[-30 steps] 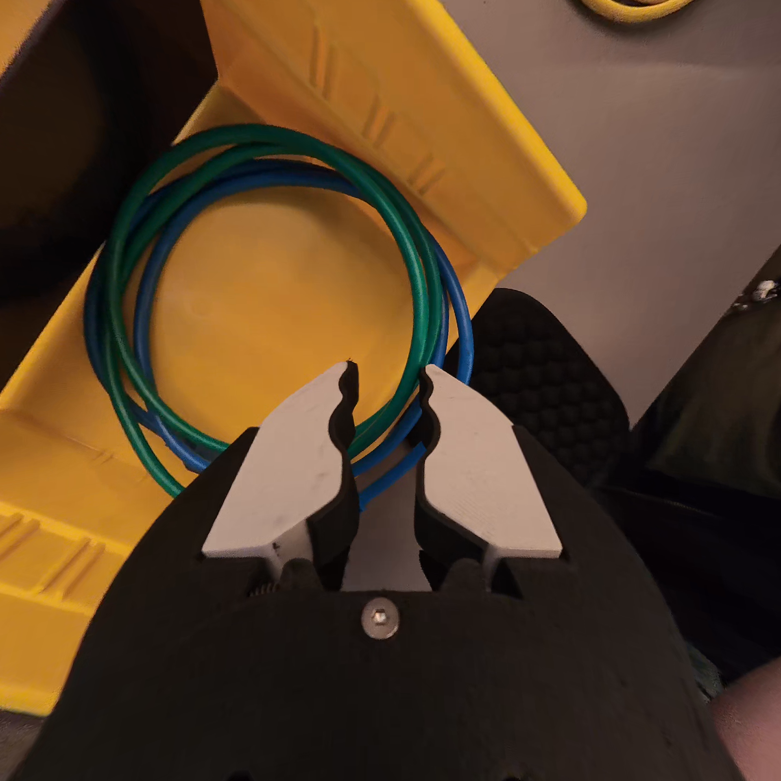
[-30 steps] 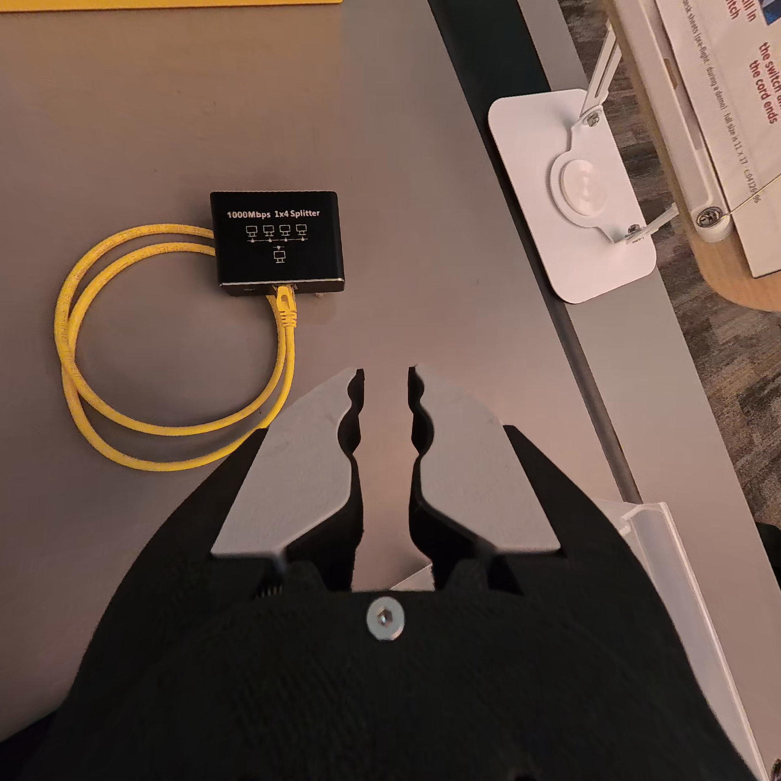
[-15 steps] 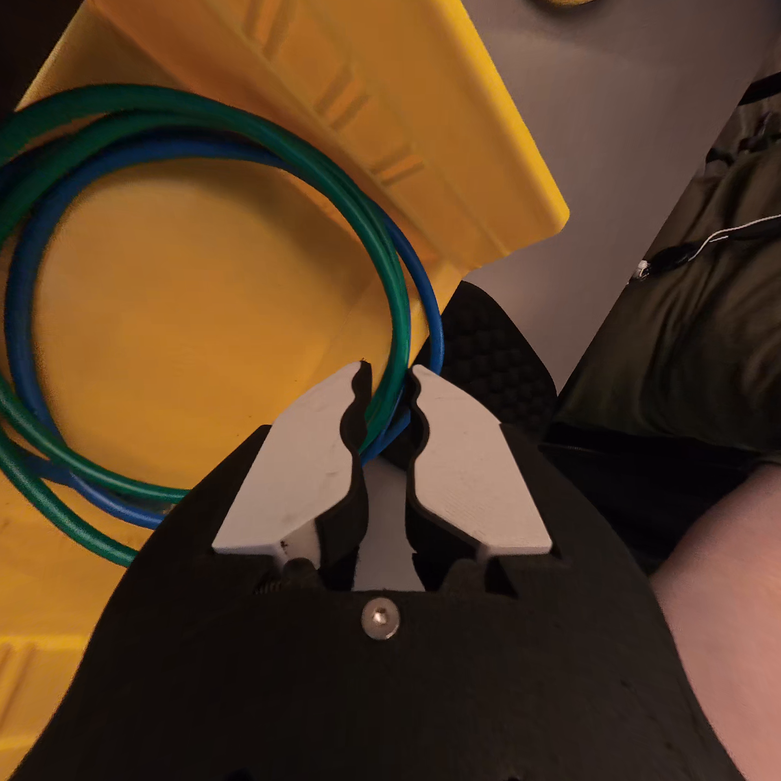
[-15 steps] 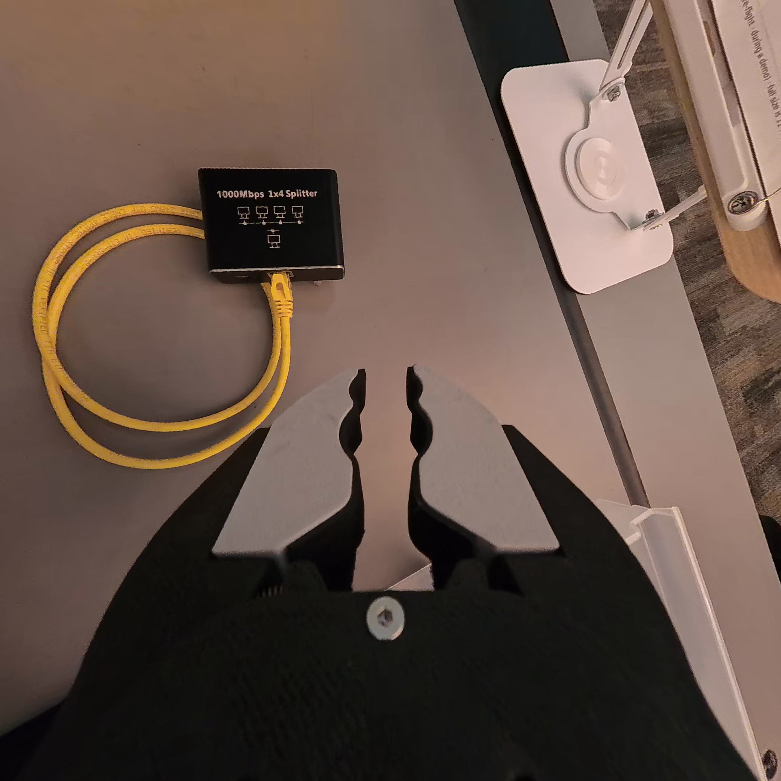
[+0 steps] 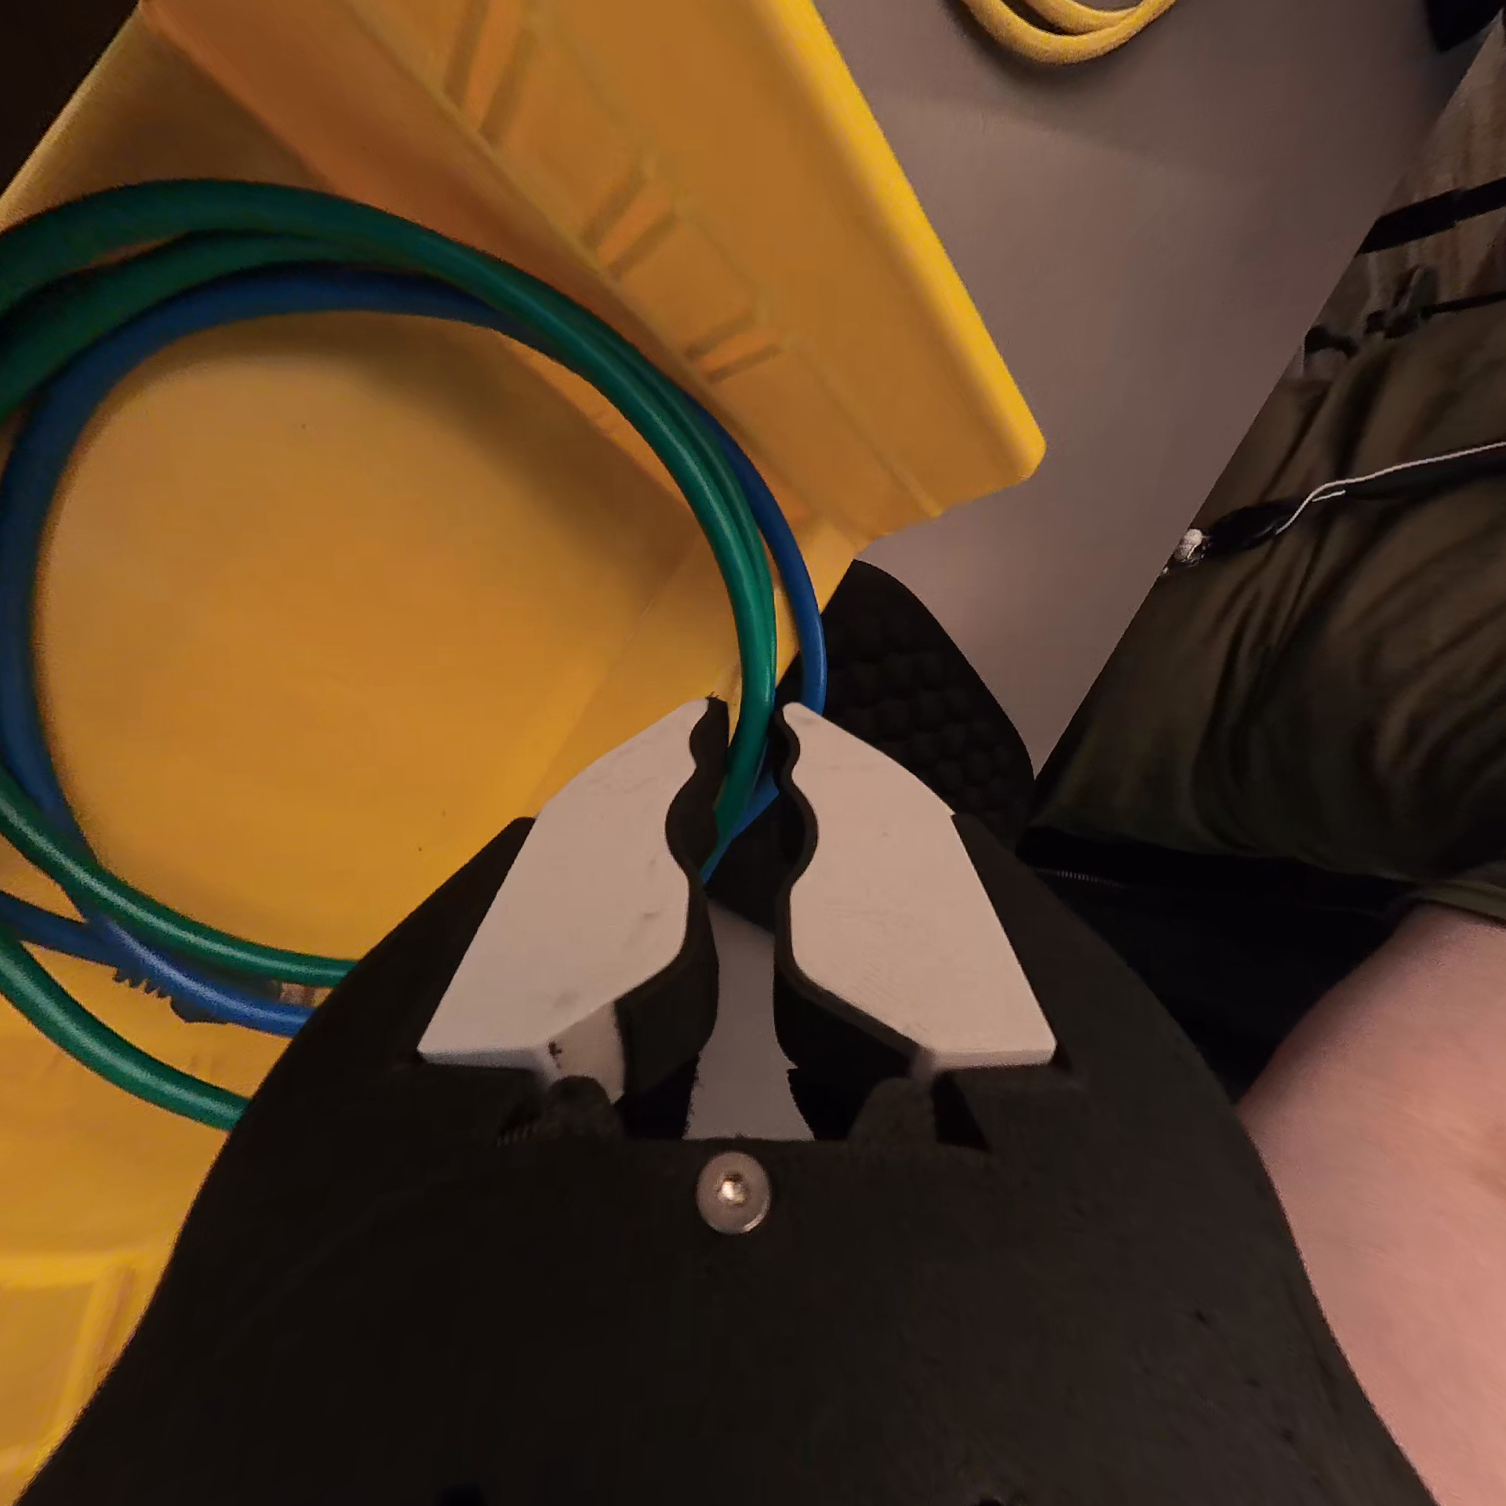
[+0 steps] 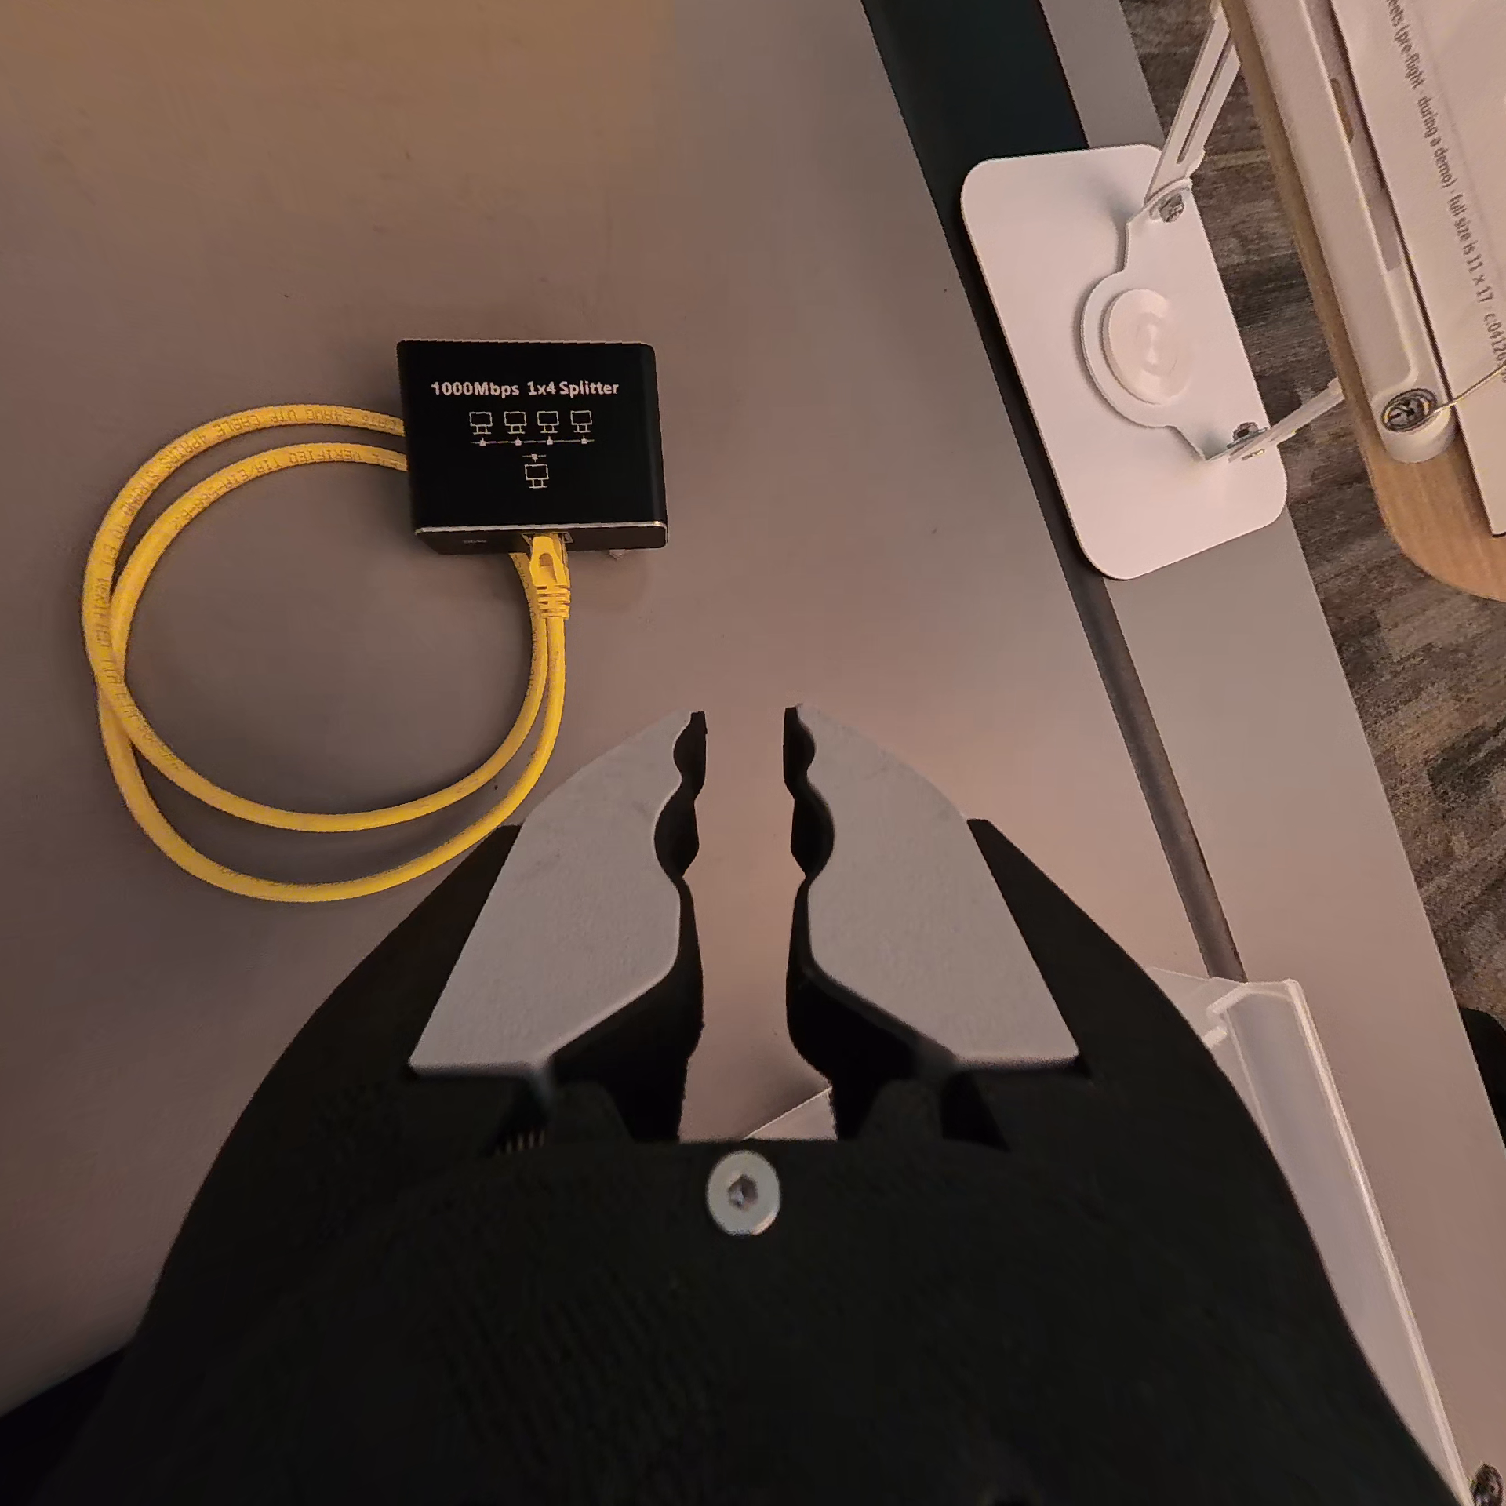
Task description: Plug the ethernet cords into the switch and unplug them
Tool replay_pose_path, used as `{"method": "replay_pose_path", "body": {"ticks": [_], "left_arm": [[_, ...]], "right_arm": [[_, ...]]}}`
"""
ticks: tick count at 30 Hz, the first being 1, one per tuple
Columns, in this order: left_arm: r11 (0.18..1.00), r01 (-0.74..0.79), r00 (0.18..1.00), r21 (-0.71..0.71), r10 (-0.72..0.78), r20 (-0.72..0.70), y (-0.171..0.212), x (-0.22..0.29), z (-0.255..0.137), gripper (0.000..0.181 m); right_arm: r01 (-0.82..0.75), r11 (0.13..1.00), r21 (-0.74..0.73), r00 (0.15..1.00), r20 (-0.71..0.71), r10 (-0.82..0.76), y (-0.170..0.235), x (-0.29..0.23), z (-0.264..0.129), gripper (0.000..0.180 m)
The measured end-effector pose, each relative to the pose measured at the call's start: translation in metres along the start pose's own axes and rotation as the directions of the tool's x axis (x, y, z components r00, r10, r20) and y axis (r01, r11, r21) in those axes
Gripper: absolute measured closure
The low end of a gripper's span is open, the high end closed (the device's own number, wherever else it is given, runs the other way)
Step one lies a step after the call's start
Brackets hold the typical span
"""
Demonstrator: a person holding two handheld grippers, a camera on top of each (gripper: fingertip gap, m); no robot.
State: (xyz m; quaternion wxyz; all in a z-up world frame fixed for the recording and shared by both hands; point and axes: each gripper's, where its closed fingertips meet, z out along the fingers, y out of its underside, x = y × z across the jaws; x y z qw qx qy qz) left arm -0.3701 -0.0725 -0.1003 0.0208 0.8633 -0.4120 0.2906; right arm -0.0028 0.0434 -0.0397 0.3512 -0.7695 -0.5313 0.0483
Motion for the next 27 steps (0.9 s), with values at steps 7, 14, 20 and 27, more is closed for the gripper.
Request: {"method": "replay_pose_path", "body": {"ticks": [7, 14, 20, 27], "left_arm": [[0.999, -0.014, 1.000, 0.051, 0.015, -0.012, -0.009, 0.004, -0.005, 0.174], [0.988, -0.048, 0.995, 0.145, 0.035, 0.091, -0.016, 0.004, -0.031, 0.175], [0.933, -0.089, 0.975, 0.349, 0.011, 0.220, -0.032, 0.021, -0.091, 0.175], [0.846, -0.194, 0.931, 0.496, 0.000, 0.364, -0.070, 0.085, -0.133, 0.175]], "right_arm": [[0.004, 1.000, 0.005, 1.000, 0.003, -0.004, -0.001, -0.001, -0.001, 0.161], [0.001, 1.000, 0.020, 1.000, -0.001, -0.001, -0.002, 0.002, -0.003, 0.161], [-0.004, 0.999, 0.048, 1.000, -0.010, 0.004, -0.005, 0.005, -0.008, 0.162], [0.071, 0.981, 0.179, 0.997, -0.052, -0.062, -0.033, -0.001, -0.023, 0.163]]}}
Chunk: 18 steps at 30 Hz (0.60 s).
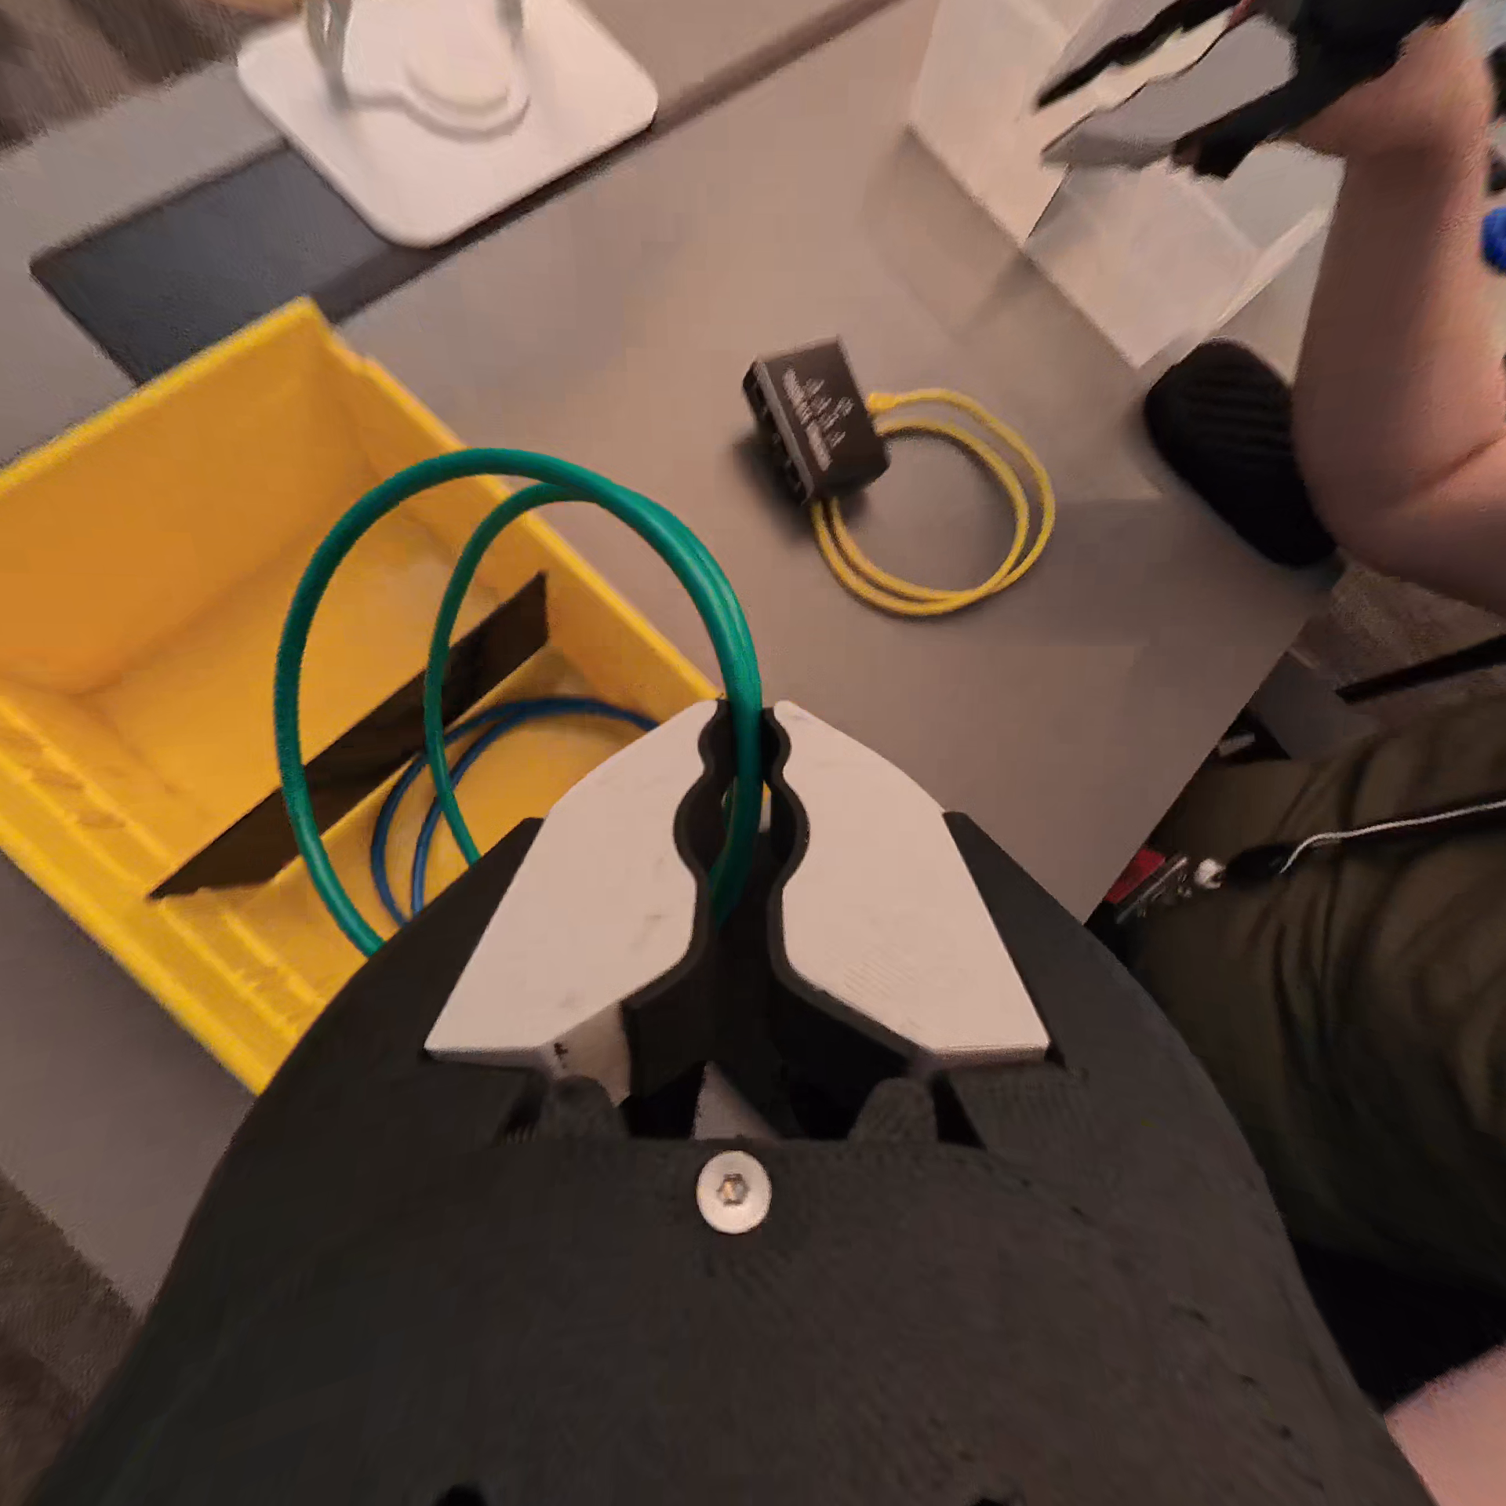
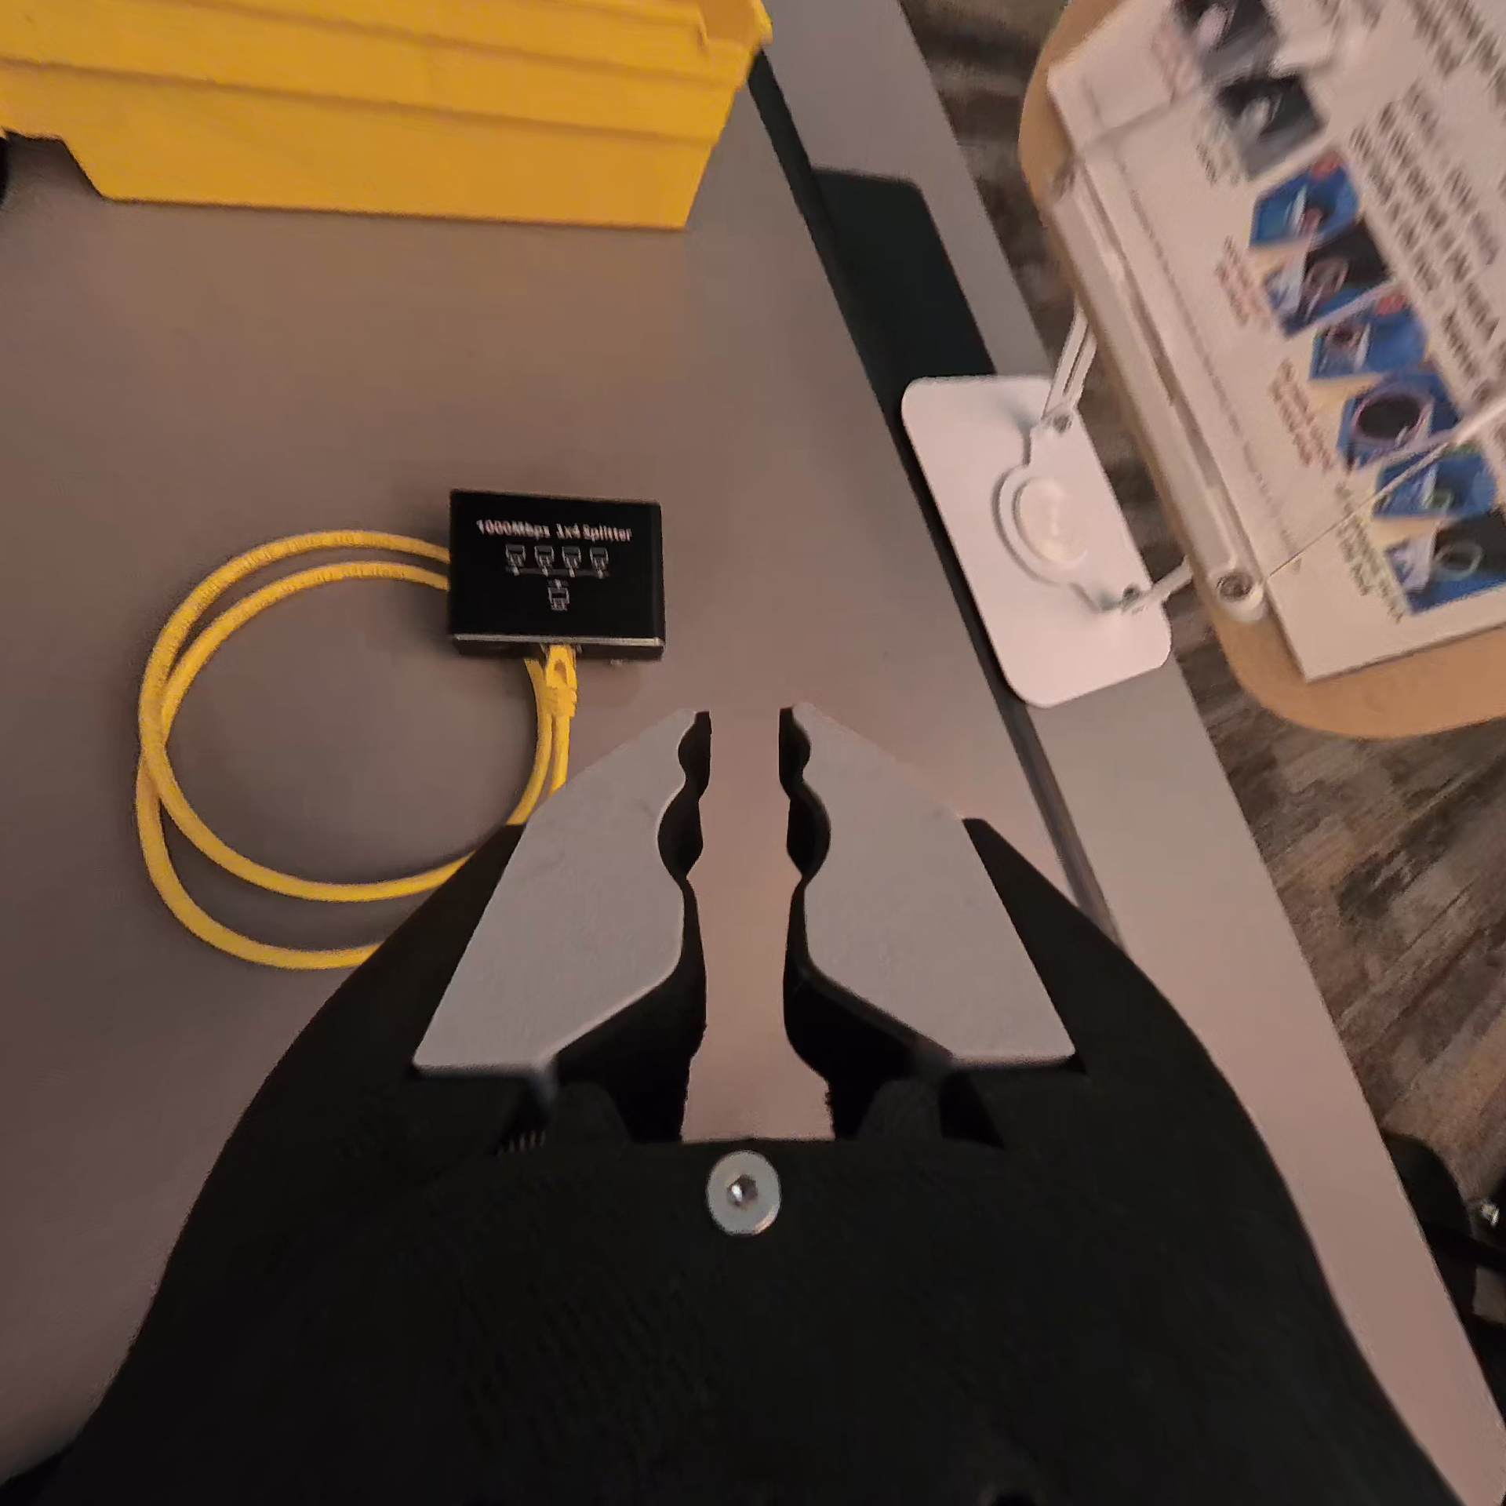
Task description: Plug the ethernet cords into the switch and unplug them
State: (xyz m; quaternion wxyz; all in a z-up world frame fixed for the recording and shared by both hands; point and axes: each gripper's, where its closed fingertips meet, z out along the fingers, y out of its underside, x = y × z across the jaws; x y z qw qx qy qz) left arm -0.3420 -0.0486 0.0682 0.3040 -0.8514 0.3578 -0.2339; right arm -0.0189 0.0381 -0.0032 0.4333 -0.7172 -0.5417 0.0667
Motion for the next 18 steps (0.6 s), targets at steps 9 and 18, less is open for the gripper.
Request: {"method": "replay_pose_path", "body": {"ticks": [9, 18], "left_arm": [[0.980, -0.076, 0.997, 0.182, 0.079, -0.011, -0.080, 0.124, 0.047, 0.176], [0.988, -0.146, 0.956, 0.047, 0.153, -0.251, -0.079, 0.202, 0.124, 0.175]], "right_arm": [[0.255, 0.834, 0.490, 0.966, -0.090, -0.243, -0.097, -0.049, -0.037, 0.137], [0.497, 0.708, 0.501, 0.867, -0.287, -0.406, -0.121, -0.082, -0.042, 0.169]]}}
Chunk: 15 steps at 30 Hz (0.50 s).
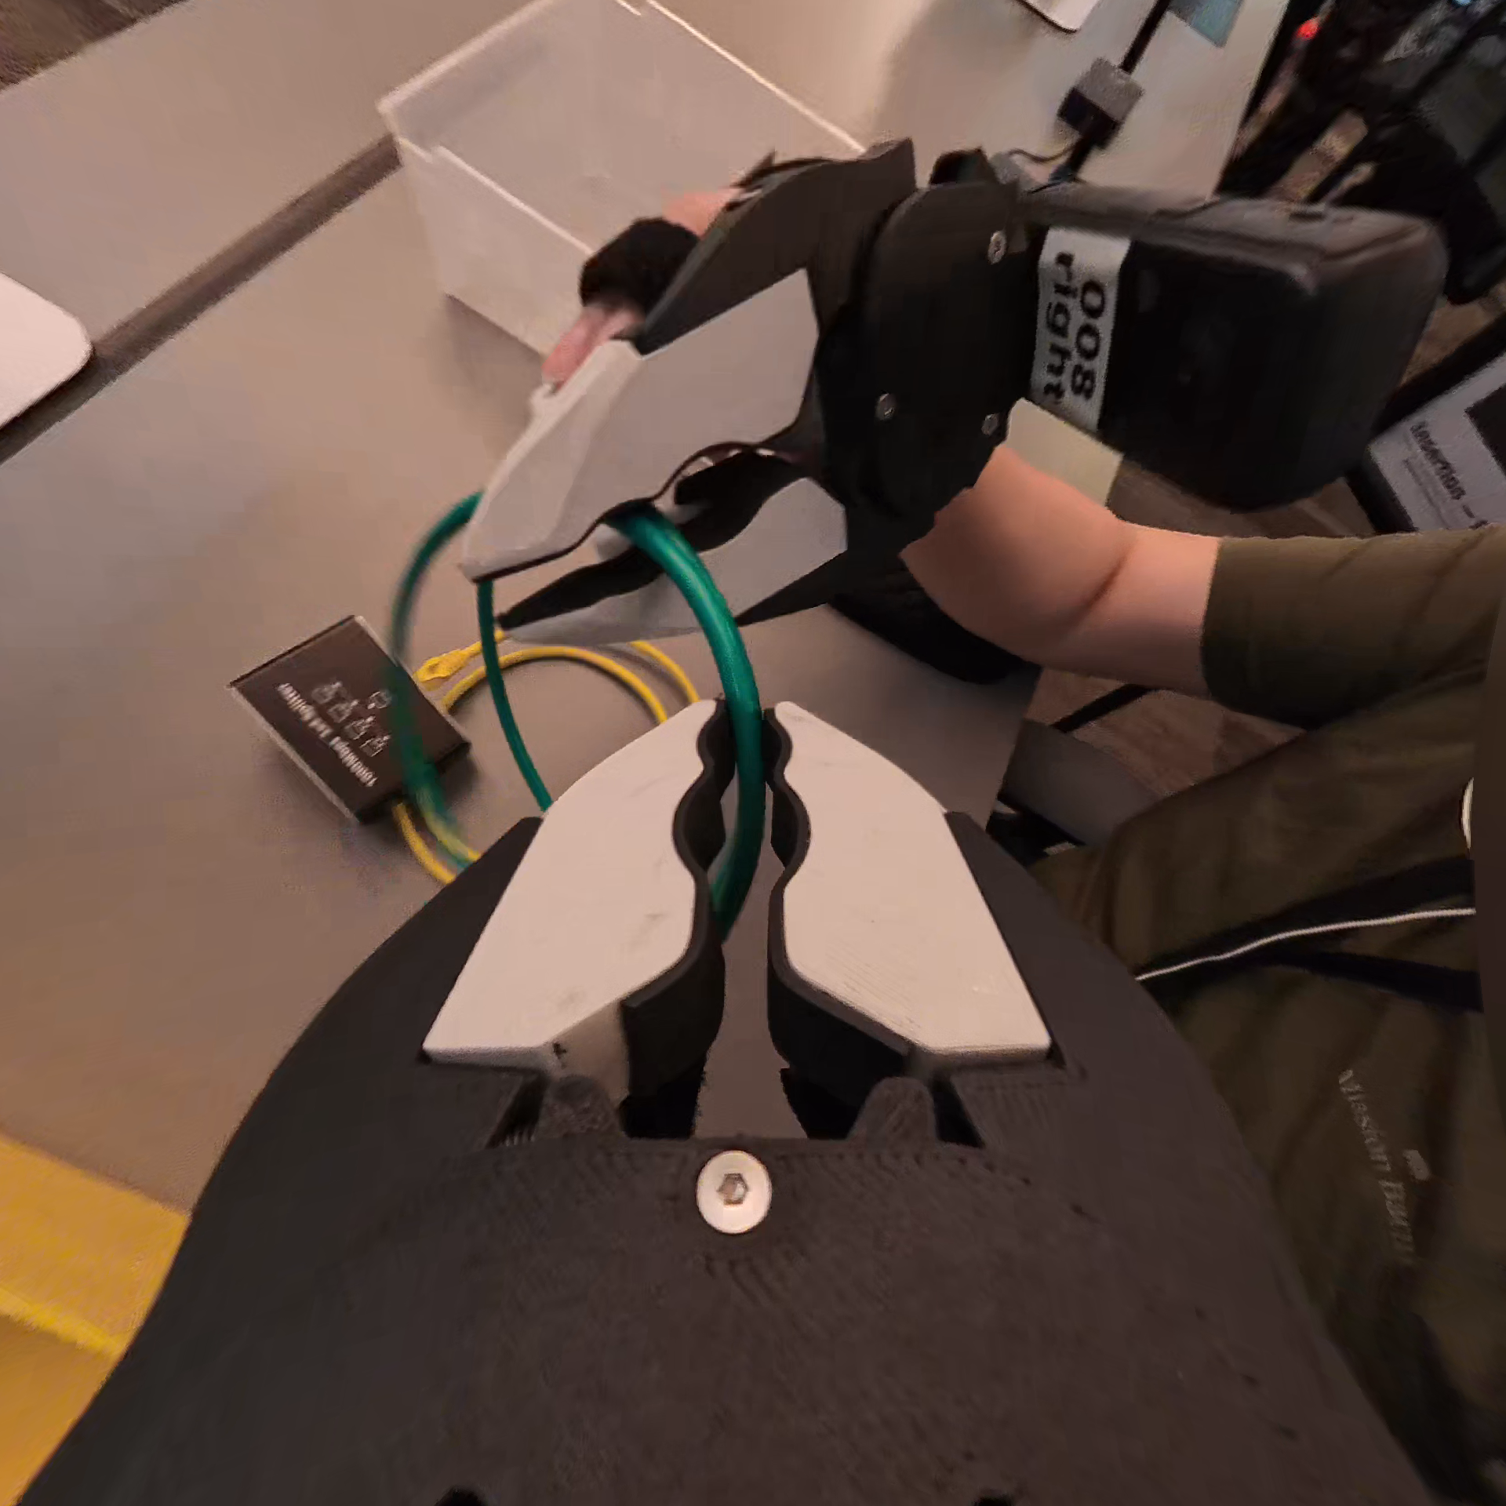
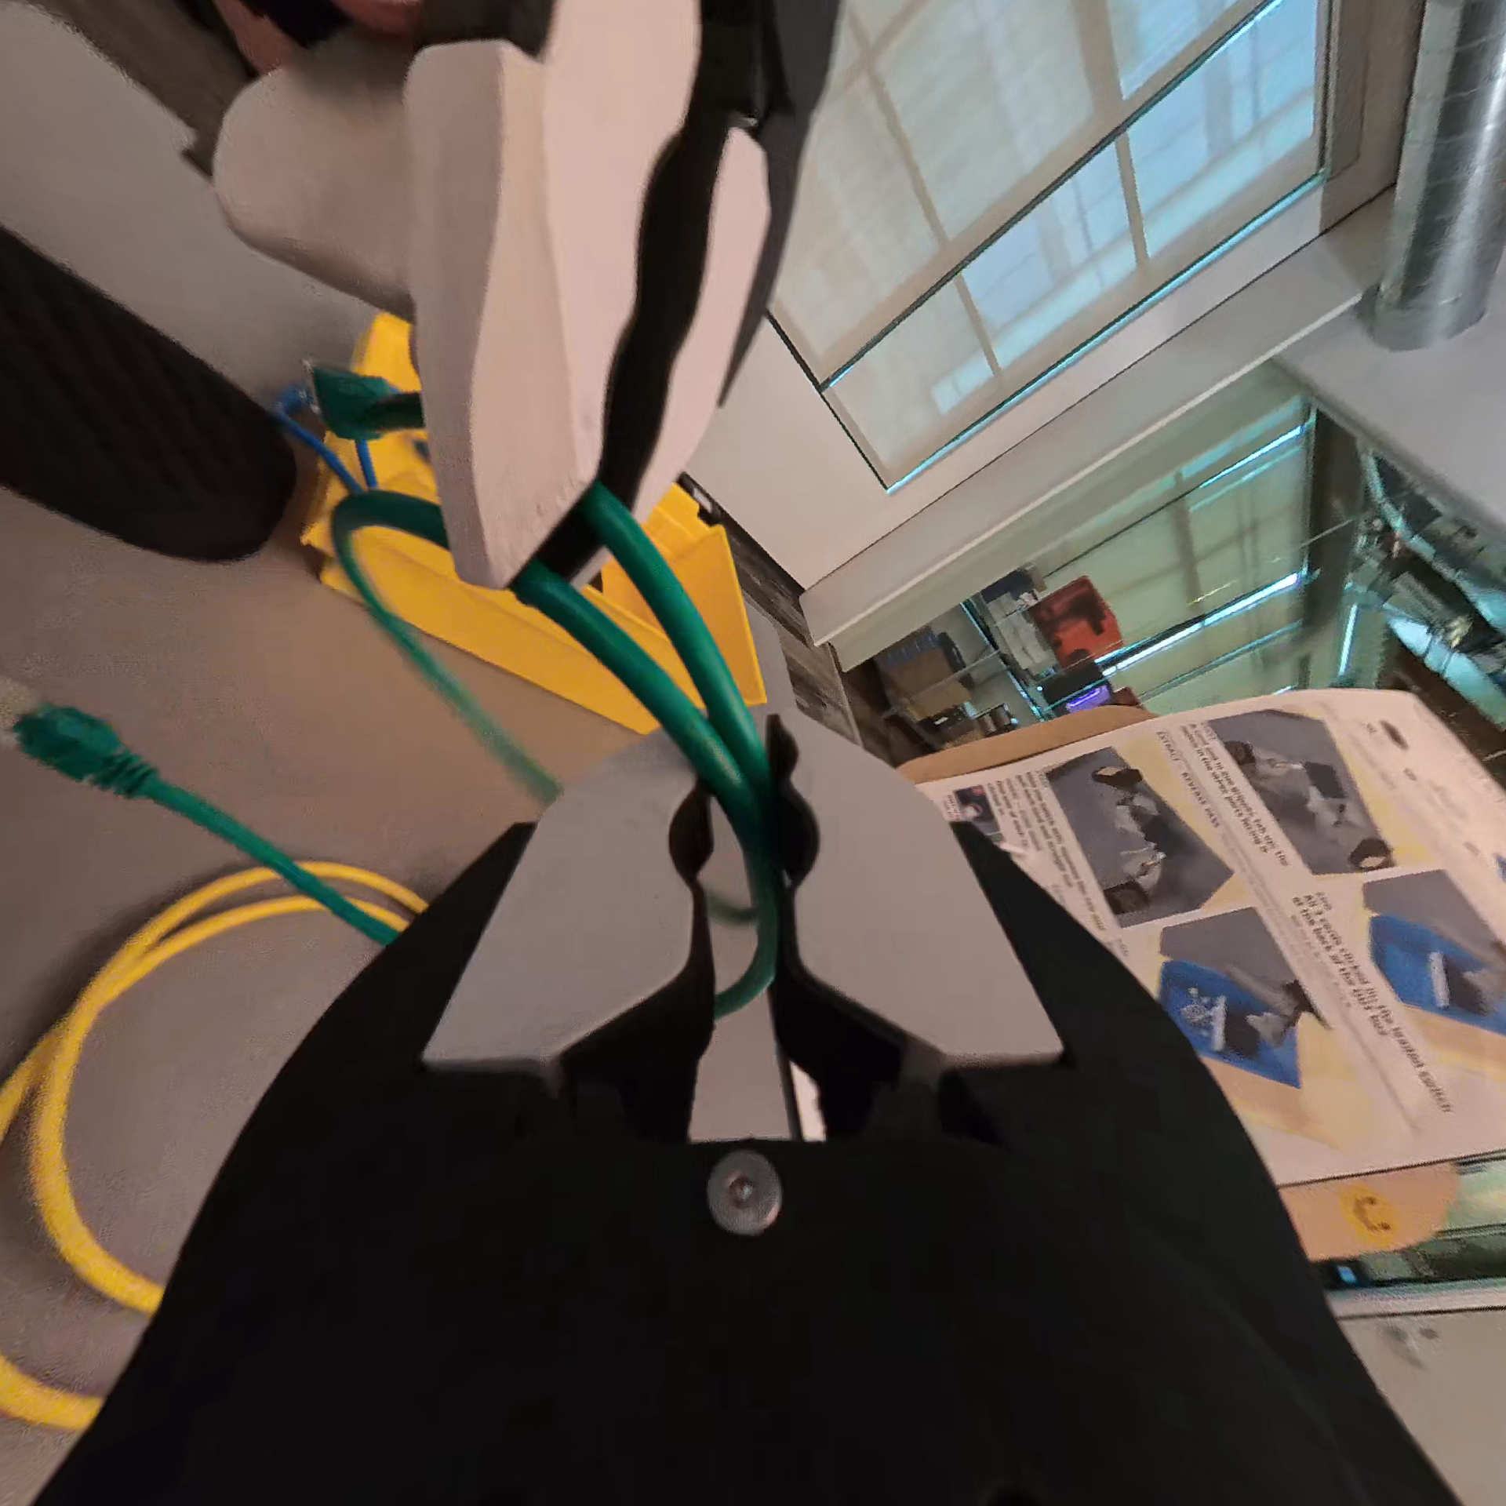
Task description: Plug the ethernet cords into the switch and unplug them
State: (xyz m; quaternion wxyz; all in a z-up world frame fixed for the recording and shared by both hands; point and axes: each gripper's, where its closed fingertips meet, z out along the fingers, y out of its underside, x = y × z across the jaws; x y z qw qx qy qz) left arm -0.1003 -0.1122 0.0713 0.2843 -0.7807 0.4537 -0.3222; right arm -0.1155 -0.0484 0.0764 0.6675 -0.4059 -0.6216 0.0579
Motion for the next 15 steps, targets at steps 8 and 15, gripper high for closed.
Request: {"method": "replay_pose_path", "body": {"ticks": [8, 15], "left_arm": [[0.946, -0.177, 0.973, 0.271, 0.126, 0.196, -0.009, -0.023, -0.031, 0.112], [0.828, -0.127, 0.968, 0.546, -0.017, 0.251, 0.056, -0.033, -0.044, 0.115]], "right_arm": [[-0.124, 0.992, -0.011, 0.992, -0.021, 0.124, 0.014, 0.026, -0.021, 0.177], [-0.155, 0.984, -0.086, 0.981, -0.127, 0.143, 0.035, 0.054, -0.037, 0.177]]}}
